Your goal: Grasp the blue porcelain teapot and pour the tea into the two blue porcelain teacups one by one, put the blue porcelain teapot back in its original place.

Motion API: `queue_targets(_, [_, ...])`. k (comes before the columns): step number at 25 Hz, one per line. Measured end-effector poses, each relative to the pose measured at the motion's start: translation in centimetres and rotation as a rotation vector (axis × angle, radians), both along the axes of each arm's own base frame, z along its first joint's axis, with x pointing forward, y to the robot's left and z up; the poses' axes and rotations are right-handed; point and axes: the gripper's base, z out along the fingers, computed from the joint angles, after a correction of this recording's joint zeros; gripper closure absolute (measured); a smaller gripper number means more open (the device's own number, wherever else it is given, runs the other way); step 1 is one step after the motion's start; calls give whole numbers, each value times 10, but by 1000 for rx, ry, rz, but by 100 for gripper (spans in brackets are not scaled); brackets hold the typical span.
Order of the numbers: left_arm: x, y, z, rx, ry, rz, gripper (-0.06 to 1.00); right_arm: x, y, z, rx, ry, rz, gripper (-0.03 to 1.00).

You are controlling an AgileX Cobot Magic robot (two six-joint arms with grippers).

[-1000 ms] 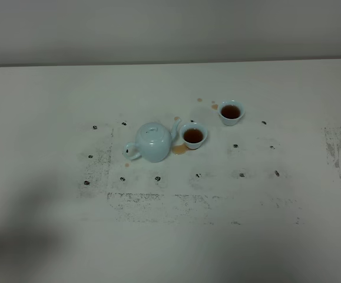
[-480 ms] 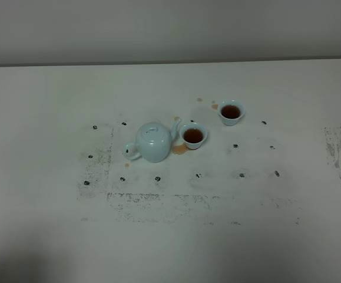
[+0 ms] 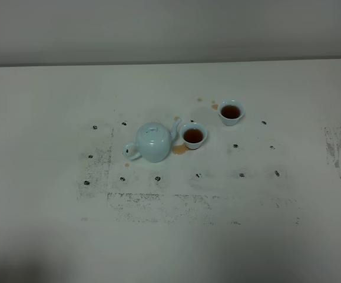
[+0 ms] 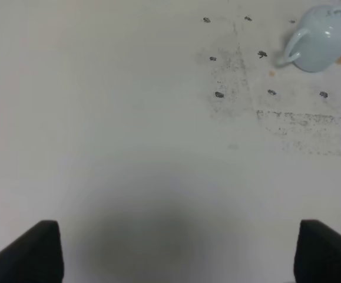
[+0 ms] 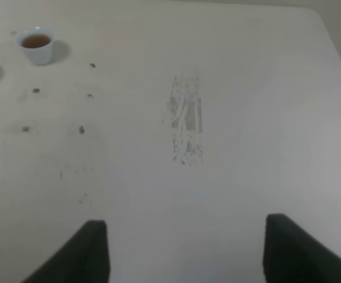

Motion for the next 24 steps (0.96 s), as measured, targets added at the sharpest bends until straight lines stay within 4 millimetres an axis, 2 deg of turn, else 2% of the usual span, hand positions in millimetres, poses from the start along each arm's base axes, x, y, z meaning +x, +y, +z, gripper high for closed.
queue_targets(24, [0,0,0,0,0,0,87,0,0,0,0,0,0,43])
